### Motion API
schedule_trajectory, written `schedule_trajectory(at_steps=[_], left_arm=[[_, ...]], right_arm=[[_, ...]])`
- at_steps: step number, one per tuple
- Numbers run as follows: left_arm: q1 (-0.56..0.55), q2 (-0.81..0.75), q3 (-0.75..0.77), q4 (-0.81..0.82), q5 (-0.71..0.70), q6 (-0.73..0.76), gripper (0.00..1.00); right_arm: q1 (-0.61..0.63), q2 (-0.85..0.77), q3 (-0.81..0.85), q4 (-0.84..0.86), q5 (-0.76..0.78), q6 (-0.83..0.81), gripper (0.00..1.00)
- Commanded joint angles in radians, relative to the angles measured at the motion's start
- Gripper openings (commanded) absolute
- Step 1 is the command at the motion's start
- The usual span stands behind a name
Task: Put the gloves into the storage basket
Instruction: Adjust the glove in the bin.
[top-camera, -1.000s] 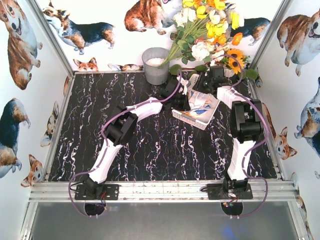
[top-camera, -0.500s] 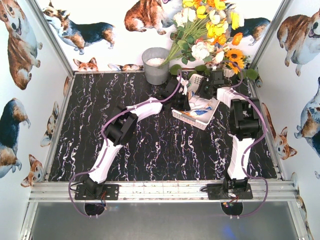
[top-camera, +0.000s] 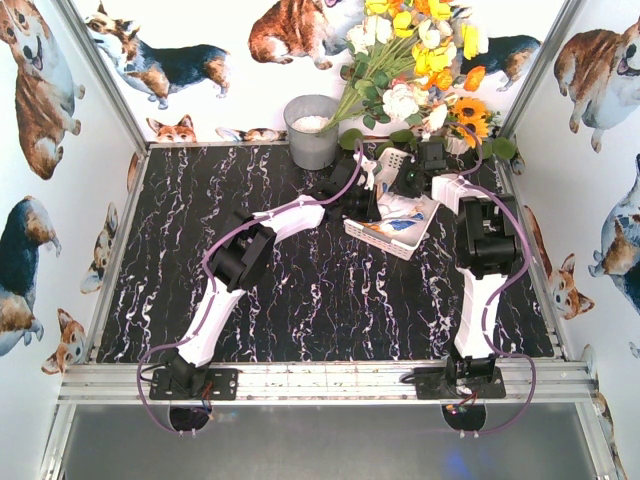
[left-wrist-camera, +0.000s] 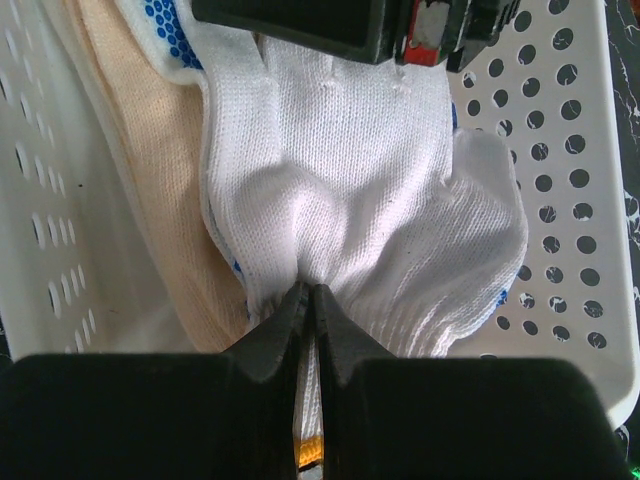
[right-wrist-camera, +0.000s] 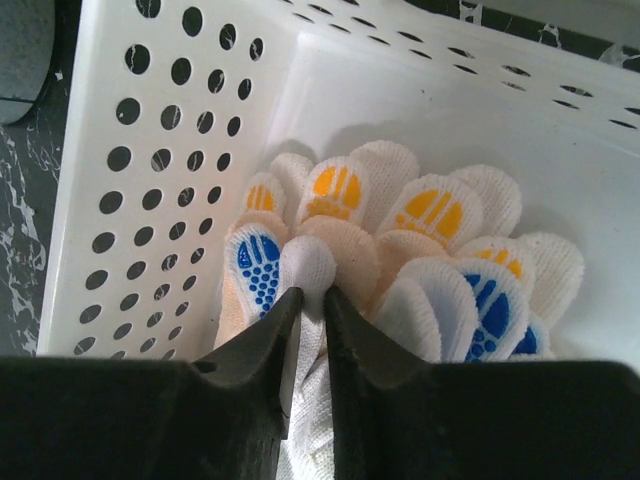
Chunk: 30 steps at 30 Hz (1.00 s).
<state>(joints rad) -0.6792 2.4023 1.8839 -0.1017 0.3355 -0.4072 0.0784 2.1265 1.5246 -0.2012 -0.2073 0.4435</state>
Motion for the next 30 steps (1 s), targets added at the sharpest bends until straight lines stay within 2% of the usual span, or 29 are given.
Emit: schedule_trajectory(at_steps=[1,5,17,29,30], left_arm=[[0.001,0.025,-0.03,-0.061,0.002,0.01,0.0],[0.0,0.028,-0.03,-0.061,0.007,0.007,0.0],[0.0,0.023,-0.037,-0.062,0.013,0.009,0.0],[0.0,0.023,-0.04,-0.067,0.019,0.014,0.0],[0.0,0.022,-0.041,-0.069,0.019,0.016,0.0]], right_arm=[[0.006,0.001,0.028,0.075,-0.028,-0.001,0.15],[0.006,-0.016,0.018,0.129,-0.062,0.01,0.0],[0.004,-0.018,-0.024,0.279,-0.154,0.034,0.0],[0.001,0.03,0.008,0.235,-0.094,0.02,0.0],[0.001,0.032,0.009,0.231,-0.094,0.018,0.02]])
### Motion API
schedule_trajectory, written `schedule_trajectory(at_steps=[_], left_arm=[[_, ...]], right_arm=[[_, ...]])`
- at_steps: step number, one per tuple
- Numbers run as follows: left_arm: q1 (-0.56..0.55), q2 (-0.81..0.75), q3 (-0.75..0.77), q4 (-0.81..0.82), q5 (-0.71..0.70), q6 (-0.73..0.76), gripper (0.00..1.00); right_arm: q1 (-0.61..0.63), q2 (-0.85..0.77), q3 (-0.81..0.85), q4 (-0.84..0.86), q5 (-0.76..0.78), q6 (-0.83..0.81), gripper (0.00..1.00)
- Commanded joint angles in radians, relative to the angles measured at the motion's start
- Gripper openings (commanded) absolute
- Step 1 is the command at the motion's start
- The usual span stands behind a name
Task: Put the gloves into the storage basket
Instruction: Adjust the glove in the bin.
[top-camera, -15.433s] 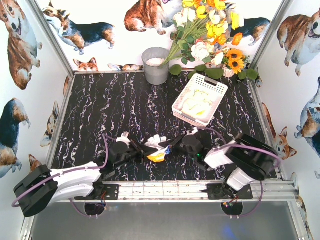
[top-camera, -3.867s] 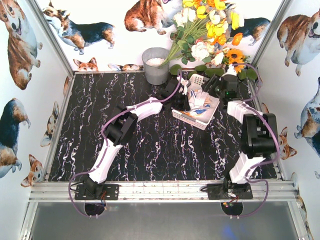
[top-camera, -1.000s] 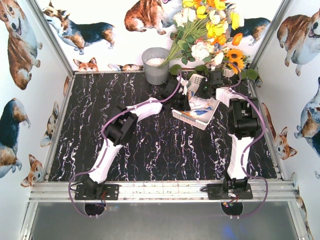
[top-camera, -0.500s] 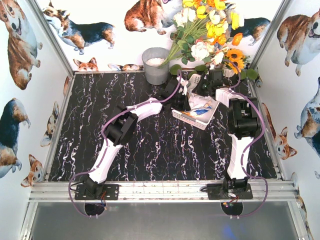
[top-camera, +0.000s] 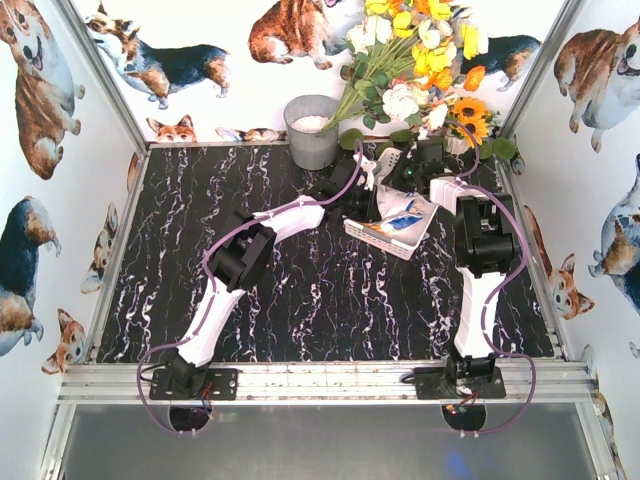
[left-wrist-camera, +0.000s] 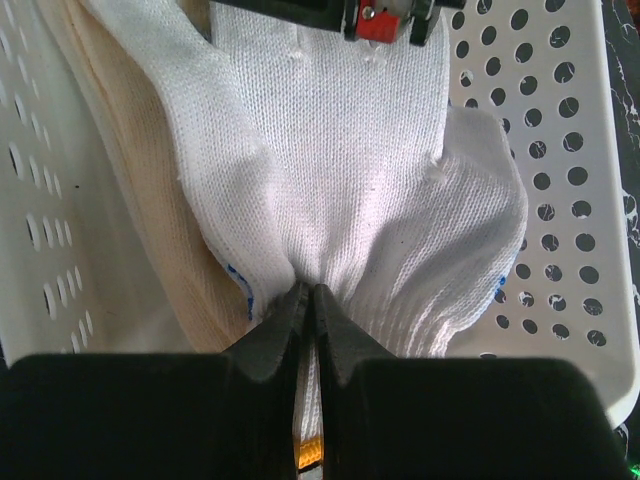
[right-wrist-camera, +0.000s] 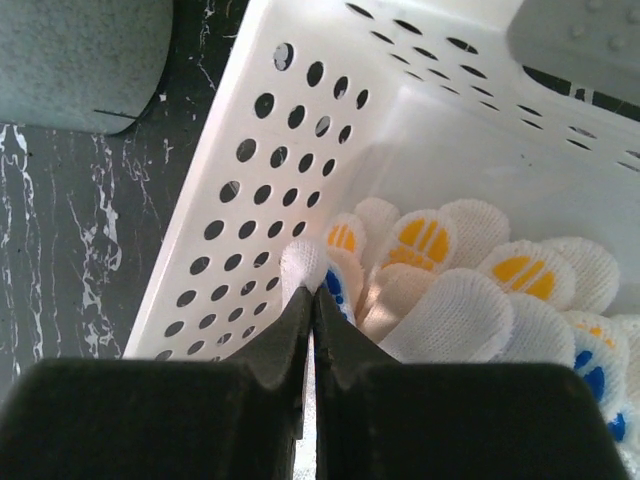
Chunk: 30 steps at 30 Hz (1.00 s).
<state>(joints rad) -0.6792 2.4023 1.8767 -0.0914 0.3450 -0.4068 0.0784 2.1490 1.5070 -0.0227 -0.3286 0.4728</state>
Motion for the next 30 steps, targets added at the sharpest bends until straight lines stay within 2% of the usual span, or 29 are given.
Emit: schedule_trajectory(at_steps=[1,5,7,9,13,20,26,30], left_arm=[[0.001,0.02,-0.034,-0.08,0.009,0.016,0.0],[0.0,0.003,-0.029,-0.082,0.003,0.022,0.0],[0.0,-0.004,-0.018,-0.084,0.005,0.023,0.01],[0.0,-0.008,0.001,-0.084,0.01,0.02,0.07],[0.0,-0.012,0.045,-0.068,0.025,0.002,0.14],[0.0,-0.057,0.08,-0.044,0.023,-0.012,0.23],[0.0,-0.155,0.005,-0.029,-0.014,0.005,0.32],[0.0,-0.253,-0.104,-0.009,-0.081,0.026,0.4]], right_arm=[[0.001,0.011,0.029,0.05,0.023,-0.012,0.08],[-0.001,-0.033,0.02,0.038,0.0,-0.025,0.34],[-0.002,-0.07,0.022,0.016,-0.01,-0.037,0.41],[-0.005,-0.115,0.02,-0.007,-0.022,-0.045,0.45],[-0.019,-0.209,-0.021,-0.07,-0.024,-0.042,0.47],[-0.032,-0.382,-0.174,-0.197,0.055,-0.022,0.42],[-0.03,-0.468,-0.248,-0.274,0.035,0.003,0.39],[-0.015,-0.48,-0.265,-0.33,0.019,0.0,0.35]])
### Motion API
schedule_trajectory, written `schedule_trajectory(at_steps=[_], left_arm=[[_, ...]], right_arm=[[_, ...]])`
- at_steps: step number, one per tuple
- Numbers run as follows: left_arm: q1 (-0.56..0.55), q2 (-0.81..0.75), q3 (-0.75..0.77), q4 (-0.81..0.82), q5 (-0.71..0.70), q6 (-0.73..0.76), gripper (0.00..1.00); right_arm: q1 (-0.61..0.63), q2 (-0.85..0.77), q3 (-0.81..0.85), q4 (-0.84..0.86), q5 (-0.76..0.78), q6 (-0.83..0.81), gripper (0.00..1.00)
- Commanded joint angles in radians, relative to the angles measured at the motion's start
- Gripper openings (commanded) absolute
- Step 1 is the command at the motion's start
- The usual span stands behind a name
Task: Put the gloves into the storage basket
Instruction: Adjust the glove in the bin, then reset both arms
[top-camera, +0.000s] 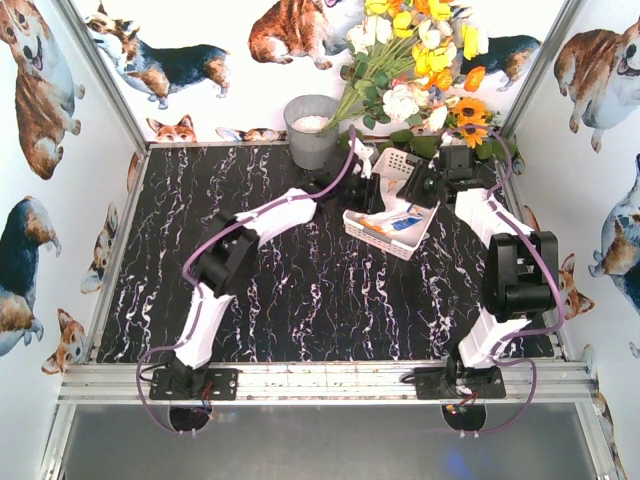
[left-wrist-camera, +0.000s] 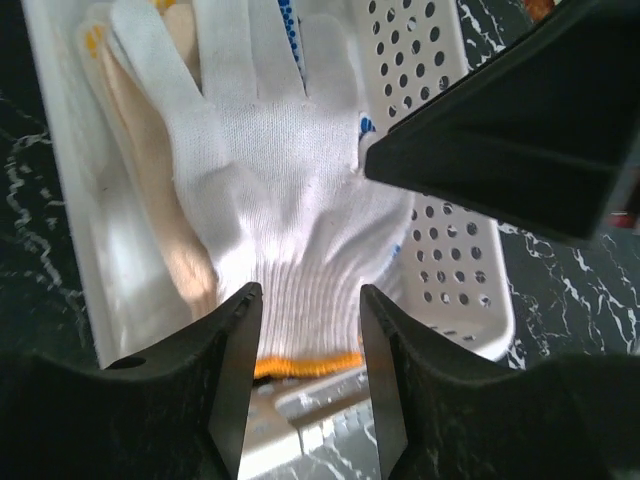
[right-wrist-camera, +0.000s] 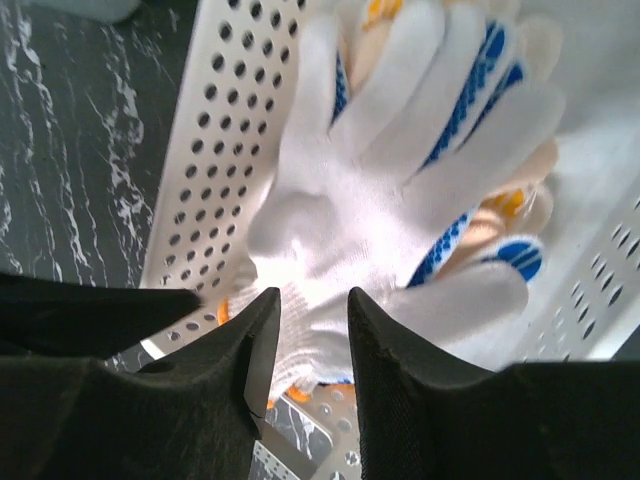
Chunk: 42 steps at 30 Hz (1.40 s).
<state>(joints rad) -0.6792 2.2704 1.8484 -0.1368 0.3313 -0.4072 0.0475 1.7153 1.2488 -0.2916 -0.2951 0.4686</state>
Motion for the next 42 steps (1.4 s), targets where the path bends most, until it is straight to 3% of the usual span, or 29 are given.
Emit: schedule_trajectory(at_steps=[1,7,12,30,37,42], left_arm=[[0.0,-0.152,-0.115,0.05,-0.093,0.031,0.41],[0.004,-0.301,-0.295,0.084,-0.205,0.056,0.46],[0.014,-0.388,-0.404,0.083,-0.242,0.057,0.46],[0.046,-0.612,-0.633,0.092,-0.35,0.035,0.5],[0.06,-0.712,-0.665,0.049,-0.41,0.064,0.6],[0.111,-0.802,-0.717,0.031,-0.475,0.09,0.85]], right_arm=[[0.02,-0.044,-0.007,-0.071,-0.016,-0.002,0.33],[0.03,-0.023,-0.023,-0.095,0.011,-0.021,0.18],[0.04,-0.007,-0.042,-0.122,0.024,-0.032,0.13],[0.052,0.088,-0.05,-0.12,0.073,-0.04,0.15],[0.051,-0.065,-0.029,-0.136,0.045,-0.076,0.28],[0.028,-0.266,-0.079,-0.124,0.09,-0.093,0.57]])
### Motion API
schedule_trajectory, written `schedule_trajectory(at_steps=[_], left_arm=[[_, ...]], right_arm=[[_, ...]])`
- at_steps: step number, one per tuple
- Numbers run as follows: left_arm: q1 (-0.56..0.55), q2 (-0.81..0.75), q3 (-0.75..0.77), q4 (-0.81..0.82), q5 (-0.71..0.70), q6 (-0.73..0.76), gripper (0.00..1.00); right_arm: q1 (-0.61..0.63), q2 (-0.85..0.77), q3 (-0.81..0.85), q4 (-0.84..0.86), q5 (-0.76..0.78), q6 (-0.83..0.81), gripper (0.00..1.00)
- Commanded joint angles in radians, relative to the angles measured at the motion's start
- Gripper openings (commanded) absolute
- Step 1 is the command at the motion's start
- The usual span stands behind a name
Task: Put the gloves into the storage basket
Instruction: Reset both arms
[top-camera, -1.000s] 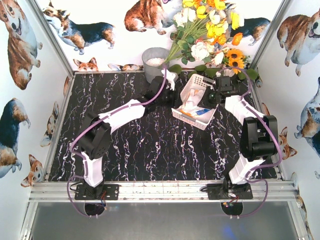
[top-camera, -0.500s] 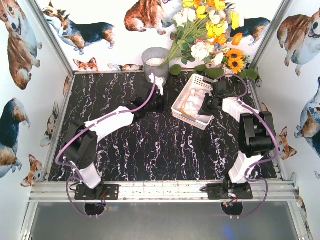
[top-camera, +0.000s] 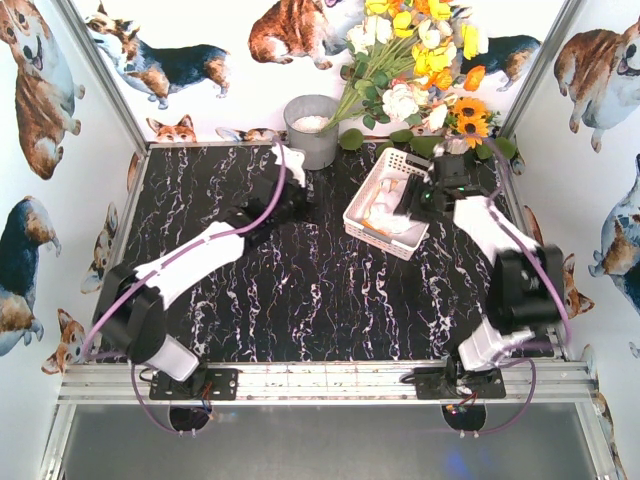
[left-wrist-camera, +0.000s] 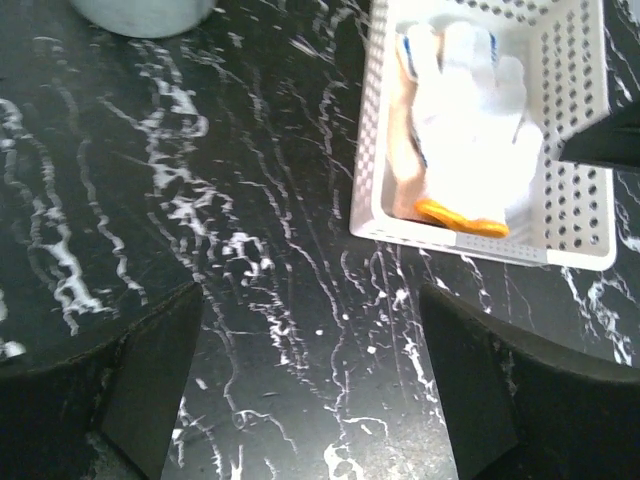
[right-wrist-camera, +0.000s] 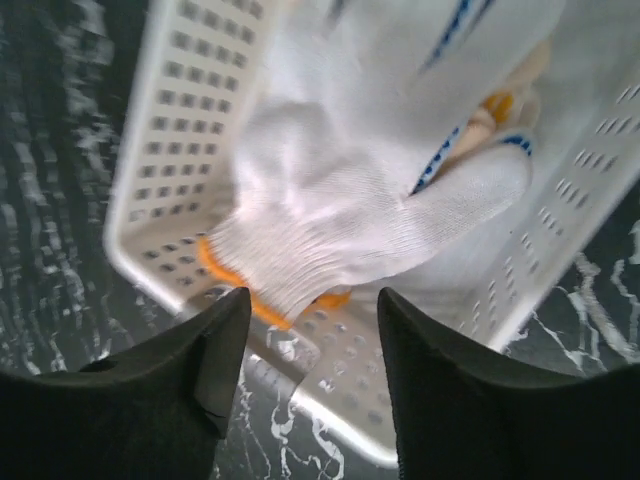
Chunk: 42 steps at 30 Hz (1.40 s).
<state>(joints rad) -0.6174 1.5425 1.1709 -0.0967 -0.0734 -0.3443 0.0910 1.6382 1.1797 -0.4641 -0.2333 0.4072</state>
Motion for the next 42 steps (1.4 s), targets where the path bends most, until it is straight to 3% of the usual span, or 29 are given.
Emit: schedule_trajectory(at_steps=[1,4,10,13,15,19,23,30,32,34,38,39,40,42], left_arm=[[0.069,-0.098,-0.064,-0.006,-0.078,0.028,0.89],[0.155,-0.171,-0.161,0.017,-0.106,0.024,0.99],[0.443,-0.374,-0.482,0.121,-0.124,0.029,1.0],[0.572,-0.477,-0.594,0.161,-0.207,0.052,1.0],[0.601,-0.537,-0.664,0.211,-0.317,0.072,1.0],[0.605,-0.593,-0.847,0.505,-0.416,0.122,1.0],[0.605,-0.533,-1.014,0.867,-0.304,0.227,1.0],[0.591,-0.26,-0.996,1.14,-0.115,0.323,1.0],[0.586,-0.213,-0.921,1.052,-0.1,0.354,1.0],[0.58,-0.161,-0.899,1.091,-0.07,0.412,1.0],[0.575,0.019,-0.906,1.291,-0.081,0.441,0.99],[0.577,0.017,-0.887,1.231,-0.093,0.427,0.99],[0.591,-0.001,-0.853,1.141,-0.103,0.395,0.99],[0.601,0.018,-0.854,1.174,-0.128,0.382,1.0]], right_arm=[[-0.03,-0.228,-0.032,0.056,0.04,-0.03,0.6],[-0.09,-0.348,-0.137,0.108,0.133,-0.046,0.72],[-0.138,-0.585,-0.435,0.265,0.502,-0.179,0.94],[-0.144,-0.691,-0.577,0.376,0.644,-0.19,0.99],[-0.145,-0.743,-0.661,0.446,0.71,-0.186,1.0],[-0.145,-0.813,-0.827,0.642,0.71,-0.205,1.0],[-0.144,-0.839,-0.967,0.829,0.582,-0.235,1.0],[-0.111,-0.745,-1.03,1.029,0.491,-0.262,1.0],[-0.084,-0.664,-1.022,1.12,0.481,-0.3,1.0],[-0.053,-0.55,-1.004,1.23,0.465,-0.344,1.0],[-0.003,-0.164,-0.937,1.504,0.42,-0.437,1.0],[0.013,-0.146,-0.927,1.514,0.45,-0.456,1.0],[0.008,-0.191,-0.915,1.411,0.455,-0.435,1.0],[-0.003,-0.225,-0.858,1.252,0.441,-0.41,1.0]])
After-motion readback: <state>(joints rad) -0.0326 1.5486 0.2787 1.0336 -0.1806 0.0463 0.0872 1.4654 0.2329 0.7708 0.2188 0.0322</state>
